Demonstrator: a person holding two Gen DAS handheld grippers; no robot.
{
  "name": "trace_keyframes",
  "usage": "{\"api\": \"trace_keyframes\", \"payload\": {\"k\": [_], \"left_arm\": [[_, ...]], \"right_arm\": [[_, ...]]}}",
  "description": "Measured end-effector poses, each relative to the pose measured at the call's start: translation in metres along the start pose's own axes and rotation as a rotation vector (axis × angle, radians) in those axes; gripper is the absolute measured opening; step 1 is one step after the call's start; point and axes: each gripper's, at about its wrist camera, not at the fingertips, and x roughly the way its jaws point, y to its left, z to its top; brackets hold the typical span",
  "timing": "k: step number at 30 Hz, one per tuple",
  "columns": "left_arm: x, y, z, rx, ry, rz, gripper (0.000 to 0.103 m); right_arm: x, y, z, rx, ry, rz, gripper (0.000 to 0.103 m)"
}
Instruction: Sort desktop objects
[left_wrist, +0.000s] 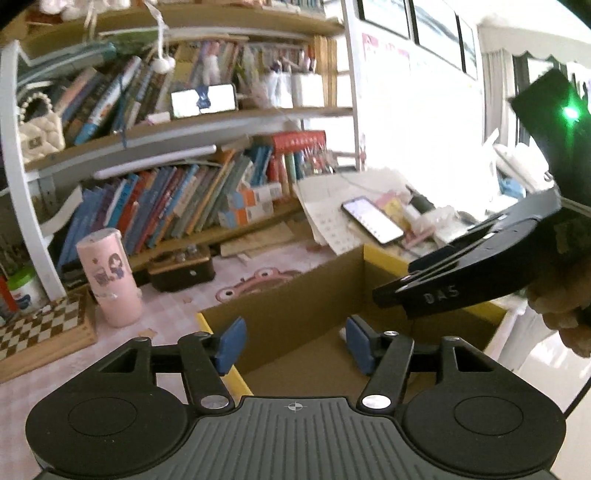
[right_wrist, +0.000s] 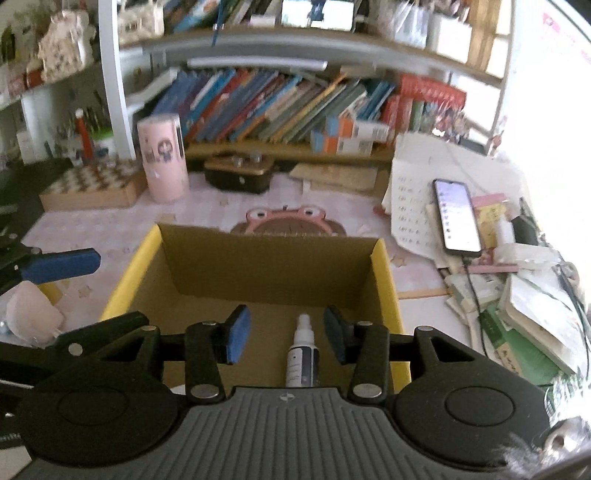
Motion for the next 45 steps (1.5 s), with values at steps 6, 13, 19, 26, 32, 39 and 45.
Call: {"api": "trace_keyframes", "payload": {"k": [6, 13, 19, 26, 32, 39, 45], "left_arm": [[-0.038, -0.004, -0.005, -0.009, -0.059, -0.004, 0.071], [-0.077, -0.013, -0.02, 0.007, -0.085, -0.008, 0.076], [-0.109, -0.014, -0.039, 0.002, -0.073, 0.005, 0.08], [-0.14, -0.014, -0.068, -0.004, -0.033, 0.026, 0.082], [-0.155, -0.012, -0.093, -0.01, 0.015, 0.054, 0.082], [-0.17, -0.009, -0.119, -0.036, 0.065, 0.081, 0.084], [-0.183, -0.01, -0.142, -0.055, 0.108, 0.099, 0.085]], "right_arm": [[-0.047, 0.005, -0.014, 0.049, -0.089, -0.035, 0.044], [-0.093, 0.013, -0.044, 0.122, -0.155, -0.082, 0.045], [-0.118, 0.026, -0.075, 0.174, -0.158, -0.101, 0.045], [-0.135, 0.05, -0.112, 0.221, -0.133, -0.103, 0.046], [-0.14, 0.073, -0.136, 0.216, -0.103, -0.088, 0.046], [-0.144, 0.102, -0.163, 0.224, -0.071, -0.064, 0.047], [-0.145, 0.13, -0.186, 0.239, -0.037, -0.051, 0.05]]}}
